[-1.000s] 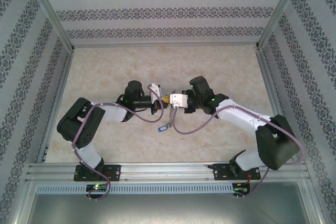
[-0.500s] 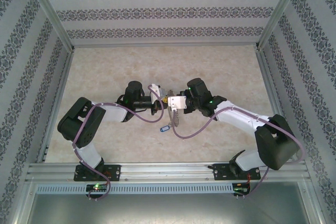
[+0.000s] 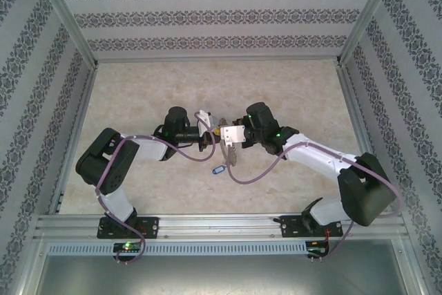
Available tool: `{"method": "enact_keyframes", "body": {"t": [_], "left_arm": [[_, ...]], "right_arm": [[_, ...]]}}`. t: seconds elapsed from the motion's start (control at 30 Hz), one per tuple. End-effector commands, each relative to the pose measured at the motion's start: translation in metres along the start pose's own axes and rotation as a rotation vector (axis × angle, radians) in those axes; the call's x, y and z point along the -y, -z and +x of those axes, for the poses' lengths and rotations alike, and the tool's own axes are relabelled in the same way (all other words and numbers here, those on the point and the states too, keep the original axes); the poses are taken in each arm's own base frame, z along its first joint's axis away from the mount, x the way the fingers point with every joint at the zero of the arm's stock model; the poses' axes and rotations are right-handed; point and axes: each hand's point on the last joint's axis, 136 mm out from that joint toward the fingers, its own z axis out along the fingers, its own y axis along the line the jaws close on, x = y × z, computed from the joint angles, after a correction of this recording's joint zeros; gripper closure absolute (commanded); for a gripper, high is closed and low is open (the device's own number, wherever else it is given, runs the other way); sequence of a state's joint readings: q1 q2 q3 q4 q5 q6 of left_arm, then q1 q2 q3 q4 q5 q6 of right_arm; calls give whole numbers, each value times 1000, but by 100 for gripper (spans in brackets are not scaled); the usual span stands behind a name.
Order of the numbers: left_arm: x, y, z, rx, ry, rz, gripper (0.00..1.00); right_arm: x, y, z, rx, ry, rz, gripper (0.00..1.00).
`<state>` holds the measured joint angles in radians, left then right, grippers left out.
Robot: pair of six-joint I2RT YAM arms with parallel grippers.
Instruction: Put the keys on the keyring
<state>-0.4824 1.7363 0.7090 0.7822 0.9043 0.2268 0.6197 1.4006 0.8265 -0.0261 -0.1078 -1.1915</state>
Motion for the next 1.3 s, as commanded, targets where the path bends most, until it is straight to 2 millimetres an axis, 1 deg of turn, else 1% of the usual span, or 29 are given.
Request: {"method": "enact_keyframes", "body": {"t": [0.0, 0.07, 0.13, 0.17, 0.27, 0.4, 0.5, 0.53, 0.57, 0.6, 0.67, 0.7, 0.77, 0.83, 0.87, 0.9, 0.93, 0.97, 1.0, 1.03, 1.07, 1.13, 1.17, 1.2, 1.23, 1.27], "left_arm": [[-6, 5, 1, -26, 37, -26, 99], [-12, 10, -1, -31, 42, -69, 92], [-14, 16, -8, -19, 26, -96, 88], [-14, 19, -11, -18, 20, -109, 83], [-16, 24, -20, -35, 3, -136, 82], [-32, 35, -27, -85, 25, -243, 82], [-45, 49, -33, -88, 45, -352, 81], [-47, 54, -36, -82, 48, -384, 79], [-50, 58, -38, -78, 49, -412, 77], [-51, 62, -39, -75, 46, -433, 76], [-55, 67, -36, -91, 55, -458, 76], [-58, 70, -33, -109, 74, -479, 76], [-66, 77, -26, -130, 121, -536, 76], [-75, 87, -20, -131, 174, -603, 75], [-77, 90, -17, -130, 190, -620, 75], [-79, 93, -17, -130, 200, -635, 74], [-80, 95, -15, -134, 211, -653, 74], [-84, 98, -13, -143, 228, -677, 71], [-87, 101, -12, -149, 243, -701, 68], [-91, 104, -11, -156, 264, -731, 63], [-97, 108, -8, -165, 299, -771, 55], [-106, 114, -3, -185, 370, -826, 46], [-111, 116, -3, -189, 408, -848, 43], [-114, 118, 1, -208, 444, -863, 42], [-118, 120, 5, -228, 486, -885, 40], [-121, 124, 10, -249, 536, -916, 35]], "right_arm": [[32, 18, -15, 13, 87, 112, 86], [31, 20, -18, 2, 134, 119, 86], [32, 23, -21, -7, 178, 129, 86], [33, 25, -23, -9, 192, 138, 85], [41, 35, -32, -1, 236, 171, 85], [60, 54, -52, 37, 284, 240, 85], [77, 72, -65, 71, 281, 287, 85], [83, 78, -70, 87, 279, 303, 85], [86, 82, -72, 96, 279, 312, 86], [88, 84, -71, 98, 276, 307, 87], [94, 87, -63, 100, 202, 302, 88], [96, 90, -58, 100, 143, 303, 87], [103, 97, -51, 118, 16, 349, 79], [112, 105, -39, 150, -156, 422, 66], [118, 111, -34, 173, -259, 458, 57], [124, 116, -29, 193, -365, 483, 45], [128, 120, -19, 203, -514, 492, 27], [133, 124, -6, 206, -696, 497, 3], [134, 125, 5, 212, -852, 474, 2], [134, 126, 19, 241, -1034, 438, 2], [131, 124, 33, 279, -1209, 401, 2], [120, 115, 65, 279, -1512, 349, 2], [108, 107, 77, 228, -1626, 290, 2], [97, 100, 85, 151, -1687, 249, 2], [85, 94, 88, 70, -1700, 200, 2], [75, 87, 91, -7, -1712, 183, 4]]}}
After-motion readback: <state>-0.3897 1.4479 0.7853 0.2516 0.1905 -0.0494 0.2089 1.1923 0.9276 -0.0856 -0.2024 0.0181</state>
